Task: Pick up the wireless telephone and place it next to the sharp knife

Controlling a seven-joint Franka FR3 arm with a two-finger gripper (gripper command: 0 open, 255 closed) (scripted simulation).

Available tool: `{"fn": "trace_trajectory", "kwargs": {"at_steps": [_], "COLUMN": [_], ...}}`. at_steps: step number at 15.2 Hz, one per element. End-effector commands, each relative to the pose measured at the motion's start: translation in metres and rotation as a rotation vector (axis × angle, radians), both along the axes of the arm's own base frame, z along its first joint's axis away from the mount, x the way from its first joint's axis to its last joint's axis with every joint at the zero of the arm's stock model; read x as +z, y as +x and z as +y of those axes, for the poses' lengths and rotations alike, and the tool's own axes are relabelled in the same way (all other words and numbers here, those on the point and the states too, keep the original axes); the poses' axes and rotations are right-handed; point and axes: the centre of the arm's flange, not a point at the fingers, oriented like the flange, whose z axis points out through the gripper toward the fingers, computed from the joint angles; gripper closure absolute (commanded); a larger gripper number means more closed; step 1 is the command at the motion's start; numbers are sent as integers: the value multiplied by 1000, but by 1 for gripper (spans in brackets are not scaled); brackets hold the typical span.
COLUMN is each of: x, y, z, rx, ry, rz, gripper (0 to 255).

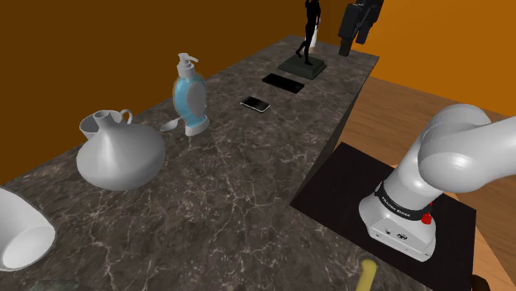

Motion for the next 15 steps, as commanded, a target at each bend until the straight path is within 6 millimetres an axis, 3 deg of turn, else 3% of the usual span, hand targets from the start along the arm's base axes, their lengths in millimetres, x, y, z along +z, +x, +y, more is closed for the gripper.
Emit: {"fn": "trace_trajectory", "kwargs": {"at_steps": [1, 15], "x": [0, -116], "y": [0, 145], "z": [0, -9], "rx": [0, 145], "ry": [0, 66], "rz": [0, 16], "gripper": [0, 0]}}
